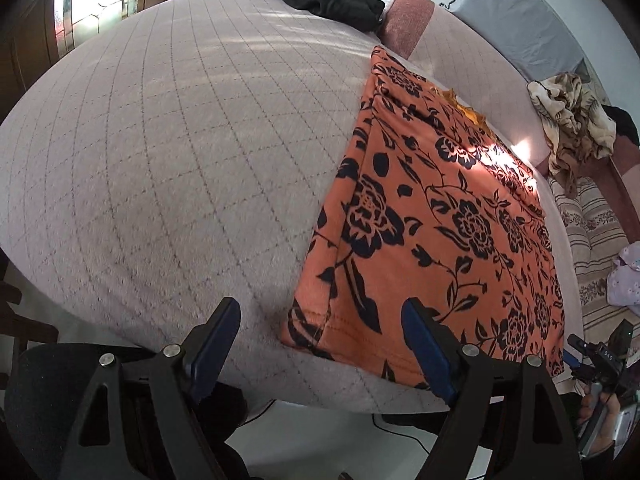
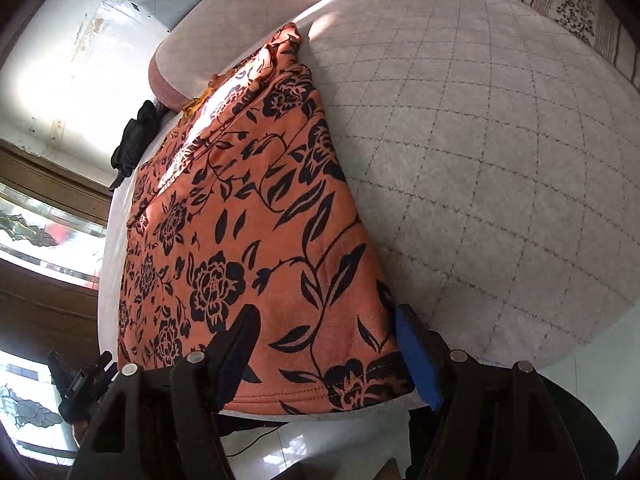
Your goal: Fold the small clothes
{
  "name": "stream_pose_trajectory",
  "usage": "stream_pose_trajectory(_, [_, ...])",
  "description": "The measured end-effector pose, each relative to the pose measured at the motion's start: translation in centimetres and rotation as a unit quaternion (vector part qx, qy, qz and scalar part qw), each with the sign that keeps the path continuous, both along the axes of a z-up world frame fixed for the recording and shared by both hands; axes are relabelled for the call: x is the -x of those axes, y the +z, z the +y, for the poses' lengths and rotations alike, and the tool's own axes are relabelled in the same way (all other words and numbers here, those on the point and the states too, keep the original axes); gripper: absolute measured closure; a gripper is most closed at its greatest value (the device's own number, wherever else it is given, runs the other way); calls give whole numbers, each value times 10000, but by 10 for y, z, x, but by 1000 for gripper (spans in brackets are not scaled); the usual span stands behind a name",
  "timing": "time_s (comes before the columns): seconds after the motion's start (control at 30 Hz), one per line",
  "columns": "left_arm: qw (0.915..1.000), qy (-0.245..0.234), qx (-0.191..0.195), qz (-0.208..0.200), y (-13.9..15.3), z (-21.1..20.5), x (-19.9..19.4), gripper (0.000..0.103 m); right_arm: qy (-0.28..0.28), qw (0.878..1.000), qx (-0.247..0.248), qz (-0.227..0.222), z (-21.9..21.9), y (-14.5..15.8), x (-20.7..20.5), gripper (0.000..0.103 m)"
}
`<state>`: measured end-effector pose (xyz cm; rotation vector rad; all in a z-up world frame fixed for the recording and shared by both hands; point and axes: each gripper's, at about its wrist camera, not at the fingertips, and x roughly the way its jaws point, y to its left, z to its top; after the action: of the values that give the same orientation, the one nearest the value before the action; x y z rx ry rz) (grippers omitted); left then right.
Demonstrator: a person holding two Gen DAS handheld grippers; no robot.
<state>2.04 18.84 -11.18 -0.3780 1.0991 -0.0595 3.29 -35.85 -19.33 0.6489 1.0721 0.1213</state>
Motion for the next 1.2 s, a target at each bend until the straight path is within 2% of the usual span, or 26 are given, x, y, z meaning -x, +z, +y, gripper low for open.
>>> stream_pose_trajectory(0.13, [9997,-43,-7,259,-10,-3,-1,21,120,9999,-2,-9,6,2,-1,30])
stream_pose_trajectory(0.2, [9997,-82,35,210,-8,-5,-1,22,163,9999,-12,-24,7,2,2,30])
stream_pose_trajectory(0.3, [9995,-251,-31,200,-7,-12,-2,44,136,9999,-43,-9,6,2,8,32])
stream_pose_trajectory(0.33, [9992,-308,-127,211,-8,-14,-2,58,125,9999,-42,1,5,2,9,33])
stream_pose_trajectory(0.37, [9989,-340,-207,232,-9,-16,-3,67,106,9999,-19,16,5,2,10,38])
stream_pose_trajectory(0.4, [9989,-342,-230,234,-9,-16,-3,67,87,10000,3,45,4,2,11,43])
stream_pose_trajectory(0.5, [9992,-301,-142,215,-8,-15,-4,67,56,9999,25,106,1,0,11,45])
stream_pose_trajectory(0.53, [9993,-293,-107,220,-8,-15,-5,62,39,9999,42,118,1,0,11,45])
stream_pose_trajectory(0.57, [9993,-299,-34,212,-8,-14,-5,50,-3,9998,103,164,0,0,10,44])
stream_pose_trajectory(0.63, [9996,-251,4,135,-8,-18,-6,37,-19,9995,154,262,-1,-4,9,44])
stream_pose_trajectory(0.73, [9991,-311,-227,152,-10,-24,-7,37,21,9992,213,352,0,-6,6,43])
stream_pose_trajectory(0.77, [9989,-327,-295,156,-10,-26,-7,42,63,9990,253,351,1,-6,5,43])
stream_pose_trajectory(0.8, [9985,-357,-385,149,-10,-27,-8,53,118,9990,270,348,3,-6,5,50])
stream_pose_trajectory(0.83, [9976,-430,-514,167,-10,-29,-10,79,197,9987,277,381,5,-7,5,64])
stream_pose_trajectory(0.87, [9975,-504,-481,137,-8,-29,-10,90,291,9985,159,446,6,-9,5,93])
stream_pose_trajectory(0.9, [9979,-519,-359,123,-6,-28,-11,91,290,9985,71,453,5,-10,6,93])
stream_pose_trajectory(0.97, [9982,-490,-350,-24,3,-27,-10,91,200,9990,106,391,4,-5,9,93])
stream_pose_trajectory(1.03, [9988,-429,-179,-165,13,-23,-9,91,81,9997,-106,189,1,5,14,91])
stream_pose_trajectory(1.07, [9990,-401,-100,-166,14,-22,-10,87,49,9998,-137,137,0,9,15,88])
stream_pose_trajectory(1.1, [9992,-368,-70,-146,13,-22,-12,85,29,9998,-120,154,0,10,14,79])
stream_pose_trajectory(1.13, [9994,-307,-132,-77,8,-21,-14,70,37,9997,-100,213,-2,8,13,69])
stream_pose_trajectory(1.17, [9996,-214,-208,32,2,-21,-15,48,18,9995,-74,314,-2,4,11,39])
stream_pose_trajectory(1.2, [9996,-107,-227,157,-4,-20,-16,41,-62,9992,-46,394,-3,2,11,26])
